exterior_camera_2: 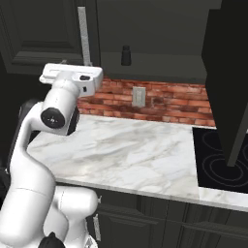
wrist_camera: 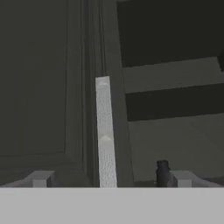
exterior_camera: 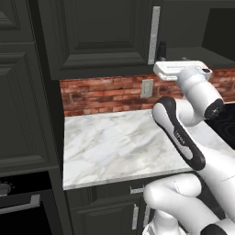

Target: The dining table condiment station is running low on shaker. Refill the condiment station by opening the cabinet and taking the shaker from the cabinet and placing it on the dining table.

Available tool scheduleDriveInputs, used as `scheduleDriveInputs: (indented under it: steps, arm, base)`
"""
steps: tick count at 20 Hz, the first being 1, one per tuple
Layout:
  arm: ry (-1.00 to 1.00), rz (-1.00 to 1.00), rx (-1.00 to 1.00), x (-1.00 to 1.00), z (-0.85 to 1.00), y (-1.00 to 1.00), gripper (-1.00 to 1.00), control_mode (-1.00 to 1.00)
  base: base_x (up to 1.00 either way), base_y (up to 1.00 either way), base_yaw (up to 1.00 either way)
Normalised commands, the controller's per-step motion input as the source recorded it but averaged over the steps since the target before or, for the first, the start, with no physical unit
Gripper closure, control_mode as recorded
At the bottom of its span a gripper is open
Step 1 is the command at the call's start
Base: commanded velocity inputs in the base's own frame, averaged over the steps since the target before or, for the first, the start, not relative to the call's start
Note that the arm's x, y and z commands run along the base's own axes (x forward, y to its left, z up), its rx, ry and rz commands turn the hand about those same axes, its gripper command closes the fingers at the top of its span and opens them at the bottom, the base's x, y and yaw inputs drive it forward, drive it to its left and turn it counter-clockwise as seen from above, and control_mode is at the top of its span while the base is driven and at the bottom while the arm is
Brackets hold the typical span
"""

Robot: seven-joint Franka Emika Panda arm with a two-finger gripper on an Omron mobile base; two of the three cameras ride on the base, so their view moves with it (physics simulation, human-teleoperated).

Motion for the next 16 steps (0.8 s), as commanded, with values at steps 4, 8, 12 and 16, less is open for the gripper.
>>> scheduleDriveInputs:
  steps: [4,8,12,16]
  arm:
    - [-0.03,-0.04,-0.18,0.36,0.25,0.14,-1.00,-1.00]
    - [0.03,-0.02,-0.05,0.42,0.10,0.07,-1.00,-1.00]
    - [0.03,0.00,0.00,0.38,0.03,0.01,-1.00,-1.00]
    - [0.03,-0.05,0.00,0.41,0.02,0.18,-1.00,-1.00]
  base:
    - [0.00,0.00,0.00]
    - [0.00,0.00,0.00]
    - [0.00,0.00,0.00]
    - [0.00,0.00,0.00]
